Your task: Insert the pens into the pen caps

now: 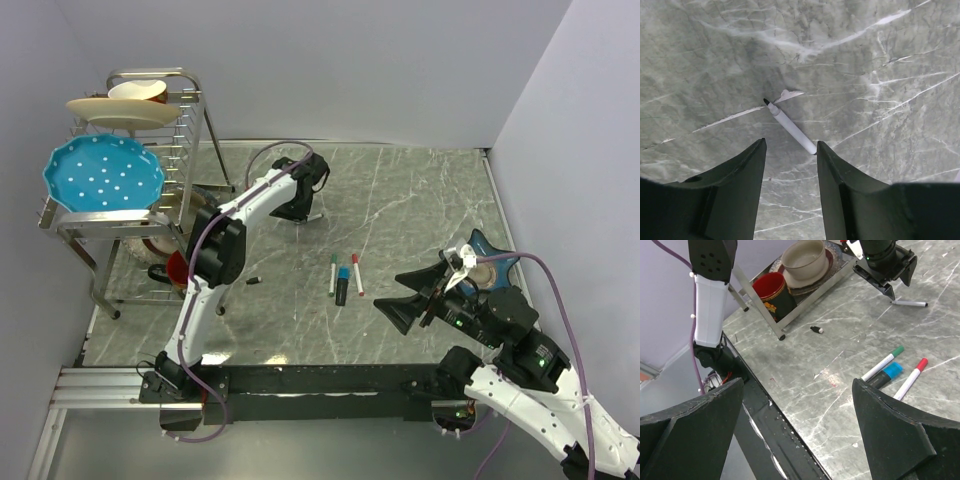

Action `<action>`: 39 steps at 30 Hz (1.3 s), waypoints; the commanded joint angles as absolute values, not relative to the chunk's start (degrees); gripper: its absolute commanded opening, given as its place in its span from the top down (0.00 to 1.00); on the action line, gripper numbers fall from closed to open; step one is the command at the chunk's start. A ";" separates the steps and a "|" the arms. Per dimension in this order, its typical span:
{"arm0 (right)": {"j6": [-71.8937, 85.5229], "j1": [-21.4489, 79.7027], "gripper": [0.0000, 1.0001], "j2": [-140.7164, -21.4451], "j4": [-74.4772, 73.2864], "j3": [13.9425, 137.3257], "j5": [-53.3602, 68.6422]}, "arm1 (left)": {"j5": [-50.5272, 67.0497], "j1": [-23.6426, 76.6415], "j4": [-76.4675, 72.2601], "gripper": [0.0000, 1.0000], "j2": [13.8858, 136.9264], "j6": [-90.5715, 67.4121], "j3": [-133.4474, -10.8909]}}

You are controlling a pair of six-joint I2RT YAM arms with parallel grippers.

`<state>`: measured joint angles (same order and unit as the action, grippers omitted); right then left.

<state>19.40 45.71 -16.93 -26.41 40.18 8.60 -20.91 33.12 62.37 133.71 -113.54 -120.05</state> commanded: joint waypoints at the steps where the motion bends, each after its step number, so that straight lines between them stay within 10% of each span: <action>1: 18.19 45.62 0.04 -17.58 -25.40 41.92 7.56 | -19.78 32.87 64.86 0.51 135.52 -124.72 -123.75; 17: 17.49 45.61 0.04 -16.44 -26.81 42.19 6.15 | -17.76 32.43 63.98 0.53 141.06 -126.21 -126.30; 29: 17.75 45.62 0.04 -15.82 -27.51 42.36 5.89 | -8.79 31.90 69.08 0.84 141.50 -125.51 -123.13; 39: 18.19 45.62 0.04 -14.59 -28.92 43.07 5.80 | -14.14 32.69 69.61 0.90 137.99 -121.13 -120.33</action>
<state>18.35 45.71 -15.29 -28.95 40.34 6.57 -12.10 31.42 65.14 139.41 -114.56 -122.83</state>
